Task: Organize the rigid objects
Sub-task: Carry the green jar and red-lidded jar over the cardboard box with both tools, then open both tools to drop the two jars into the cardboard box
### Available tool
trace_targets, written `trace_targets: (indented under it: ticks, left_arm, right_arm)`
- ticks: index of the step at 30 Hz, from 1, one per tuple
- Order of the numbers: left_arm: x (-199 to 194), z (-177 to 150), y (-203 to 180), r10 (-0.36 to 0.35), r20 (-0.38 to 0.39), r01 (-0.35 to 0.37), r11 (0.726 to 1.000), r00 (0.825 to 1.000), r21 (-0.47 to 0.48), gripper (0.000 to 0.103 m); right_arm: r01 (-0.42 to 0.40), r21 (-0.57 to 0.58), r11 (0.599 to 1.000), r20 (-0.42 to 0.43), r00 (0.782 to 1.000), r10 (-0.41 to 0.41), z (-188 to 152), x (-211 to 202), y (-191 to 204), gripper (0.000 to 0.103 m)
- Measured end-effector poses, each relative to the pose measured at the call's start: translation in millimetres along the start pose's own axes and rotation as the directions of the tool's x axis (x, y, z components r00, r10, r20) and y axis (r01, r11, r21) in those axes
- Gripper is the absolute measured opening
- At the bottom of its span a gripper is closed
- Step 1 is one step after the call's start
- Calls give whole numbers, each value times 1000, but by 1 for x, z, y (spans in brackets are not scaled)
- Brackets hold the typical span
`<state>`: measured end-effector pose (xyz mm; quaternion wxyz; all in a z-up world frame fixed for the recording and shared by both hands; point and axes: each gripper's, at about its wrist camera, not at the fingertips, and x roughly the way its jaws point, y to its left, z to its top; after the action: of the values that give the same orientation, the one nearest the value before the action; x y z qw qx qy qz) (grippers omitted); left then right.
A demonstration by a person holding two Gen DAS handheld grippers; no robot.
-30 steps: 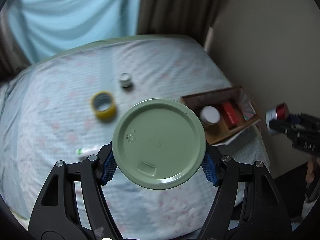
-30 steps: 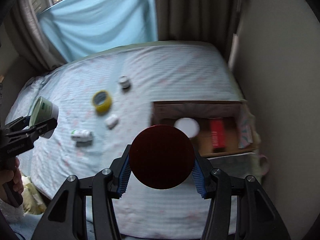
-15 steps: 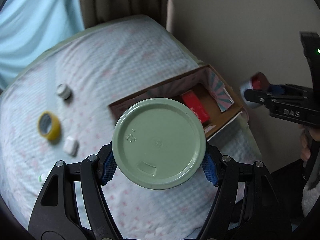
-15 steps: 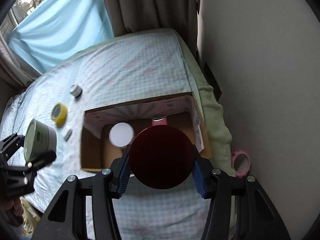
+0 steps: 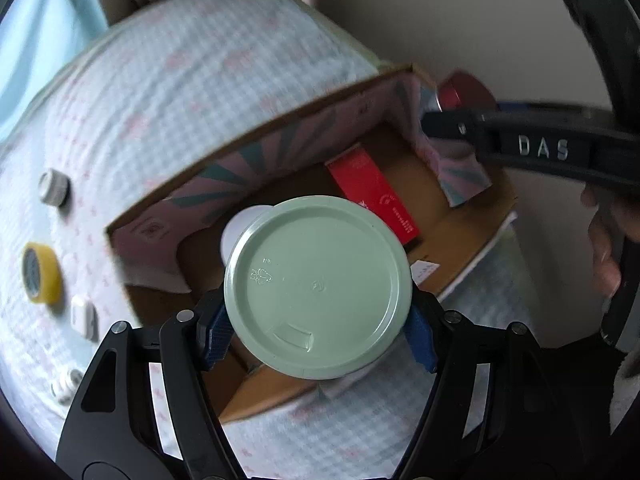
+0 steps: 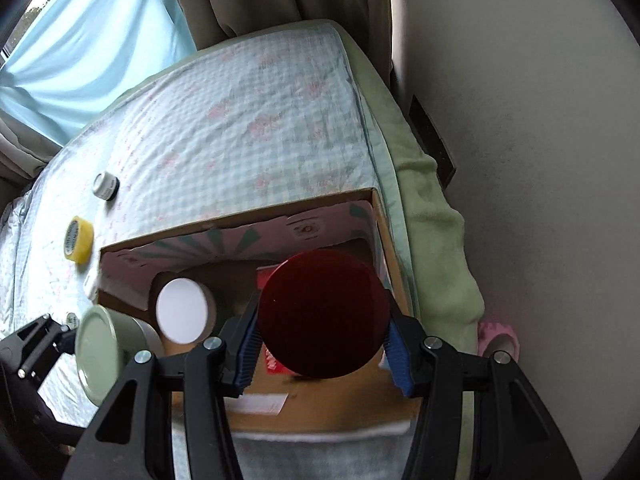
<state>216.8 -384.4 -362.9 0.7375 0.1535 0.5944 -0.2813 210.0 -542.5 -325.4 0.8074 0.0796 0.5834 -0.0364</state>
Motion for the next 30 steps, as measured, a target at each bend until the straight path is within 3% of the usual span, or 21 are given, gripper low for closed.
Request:
trace_targets:
  ticks: [7, 18, 19, 20, 21, 22, 23, 27, 30]
  left_arm:
    - [38, 15, -2, 13, -64, -9, 998, 998, 65, 68]
    - [47, 17, -6, 15, -116, -3, 995, 993, 103, 69]
    - [47, 17, -5, 10, -117, 2, 995, 993, 100, 81]
    - [45, 19, -5, 5, -109, 6, 995, 994, 99, 102]
    - [40, 18, -5, -3, -90, 12, 995, 996, 97, 103]
    - [36, 18, -4, -17, -80, 25, 995, 997, 96, 103]
    - [32, 18, -4, -22, -75, 29, 995, 997, 96, 103]
    - [26, 15, 1, 0, -69, 7, 996, 998, 94, 103]
    - [20, 12, 7, -4, -62, 8, 998, 998, 62, 103]
  right_arm:
    - [27, -74, 997, 5, 1000, -26, 9, 32, 2, 50]
    - [38, -77, 996, 11, 999, -37, 13, 41, 5, 50]
    - [28, -65, 997, 11, 1000, -27, 13, 40, 4, 52]
    - [10, -59, 998, 20, 1000, -9, 12, 38, 3, 57]
    - [-24, -53, 998, 38, 999, 26, 12, 34, 2, 75]
    - [-87, -46, 995, 45, 995, 89, 12, 30, 2, 99]
    - [-114, -43, 993, 50, 992, 116, 13, 27, 3, 103]
    - [-46, -96, 994, 78, 996, 53, 13, 18, 12, 103]
    - [-54, -97, 994, 68, 996, 61, 13, 16, 13, 103]
